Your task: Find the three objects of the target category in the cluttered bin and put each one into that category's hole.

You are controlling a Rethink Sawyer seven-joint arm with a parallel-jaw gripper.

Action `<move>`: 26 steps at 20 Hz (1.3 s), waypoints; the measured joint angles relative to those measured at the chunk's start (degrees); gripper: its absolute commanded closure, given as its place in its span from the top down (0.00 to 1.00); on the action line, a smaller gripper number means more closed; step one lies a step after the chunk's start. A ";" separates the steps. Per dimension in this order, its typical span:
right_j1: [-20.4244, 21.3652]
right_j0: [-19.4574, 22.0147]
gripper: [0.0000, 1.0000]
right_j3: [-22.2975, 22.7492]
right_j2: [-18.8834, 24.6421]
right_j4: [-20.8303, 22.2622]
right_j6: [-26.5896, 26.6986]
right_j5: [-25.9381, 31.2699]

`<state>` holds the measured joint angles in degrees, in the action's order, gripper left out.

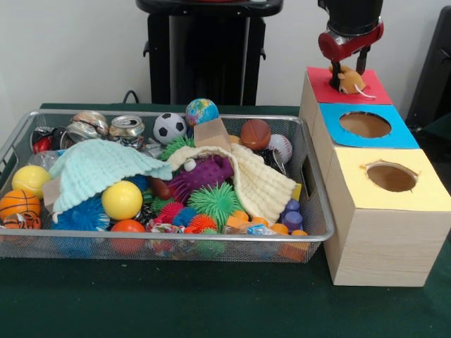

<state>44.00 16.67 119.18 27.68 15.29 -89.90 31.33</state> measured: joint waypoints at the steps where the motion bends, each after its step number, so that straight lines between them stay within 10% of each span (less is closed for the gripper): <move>1: 0.03 -0.14 1.00 0.00 -0.19 0.00 0.00 0.00; 26: 4.76 -9.24 1.00 -0.85 -9.64 -0.01 0.00 0.02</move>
<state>48.76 7.44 118.33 18.04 15.28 -89.90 31.35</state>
